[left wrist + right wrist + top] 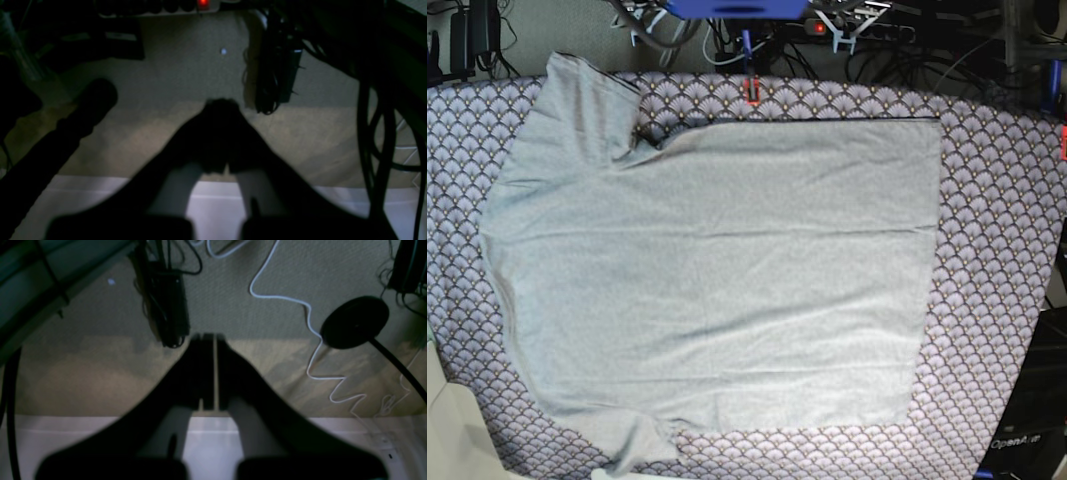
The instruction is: Fold the T-shirt properly
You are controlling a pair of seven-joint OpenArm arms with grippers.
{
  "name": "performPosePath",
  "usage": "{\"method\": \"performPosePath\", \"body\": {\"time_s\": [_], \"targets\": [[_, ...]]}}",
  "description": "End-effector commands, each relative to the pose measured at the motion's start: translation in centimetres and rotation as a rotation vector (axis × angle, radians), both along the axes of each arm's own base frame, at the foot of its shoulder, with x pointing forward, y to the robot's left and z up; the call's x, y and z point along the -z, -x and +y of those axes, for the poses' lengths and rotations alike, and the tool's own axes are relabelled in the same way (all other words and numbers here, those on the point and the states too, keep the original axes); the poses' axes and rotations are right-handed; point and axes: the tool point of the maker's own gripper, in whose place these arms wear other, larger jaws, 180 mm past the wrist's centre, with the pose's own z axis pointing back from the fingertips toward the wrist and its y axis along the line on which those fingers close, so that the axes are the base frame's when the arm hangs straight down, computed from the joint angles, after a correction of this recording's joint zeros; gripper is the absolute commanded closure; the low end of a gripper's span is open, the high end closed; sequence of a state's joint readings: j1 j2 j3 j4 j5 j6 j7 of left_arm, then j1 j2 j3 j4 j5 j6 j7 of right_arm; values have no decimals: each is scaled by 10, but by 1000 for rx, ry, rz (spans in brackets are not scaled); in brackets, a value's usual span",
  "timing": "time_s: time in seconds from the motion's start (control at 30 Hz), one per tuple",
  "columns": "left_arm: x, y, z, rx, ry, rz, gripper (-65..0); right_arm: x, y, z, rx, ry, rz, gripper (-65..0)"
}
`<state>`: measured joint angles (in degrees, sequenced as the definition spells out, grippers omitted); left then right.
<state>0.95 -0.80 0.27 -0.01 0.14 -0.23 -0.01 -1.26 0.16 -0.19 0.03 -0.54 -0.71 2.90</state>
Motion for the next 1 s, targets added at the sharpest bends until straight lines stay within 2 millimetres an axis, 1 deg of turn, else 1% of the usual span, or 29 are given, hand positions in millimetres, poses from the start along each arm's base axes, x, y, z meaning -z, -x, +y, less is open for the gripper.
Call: {"method": "performPosePath", "body": {"time_s": [0.0, 0.3, 0.47, 0.87, 0.9, 0.93, 0.97], "targets": [[0, 1, 1, -1, -2, 2, 0, 0, 2, 0, 8, -4, -2, 0], [0, -1, 1, -1, -2, -1, 0, 0, 2, 0, 8, -4, -3, 0], [0, -1, 1, -1, -2, -1, 0, 0, -4, 0, 6, -5, -42, 0], [0, 0, 0, -1, 4, -1, 0, 0, -4, 0, 6, -5, -42, 0], [0, 1, 0, 1, 5, 1, 0, 0, -4, 0, 6, -4, -45, 0], [0, 4, 0, 2, 7, 1, 0, 0, 0, -1, 6, -3, -45, 0], [0, 0, 0, 2, 8, -18, 0, -1, 8, -2, 5, -2, -51, 0]]}}
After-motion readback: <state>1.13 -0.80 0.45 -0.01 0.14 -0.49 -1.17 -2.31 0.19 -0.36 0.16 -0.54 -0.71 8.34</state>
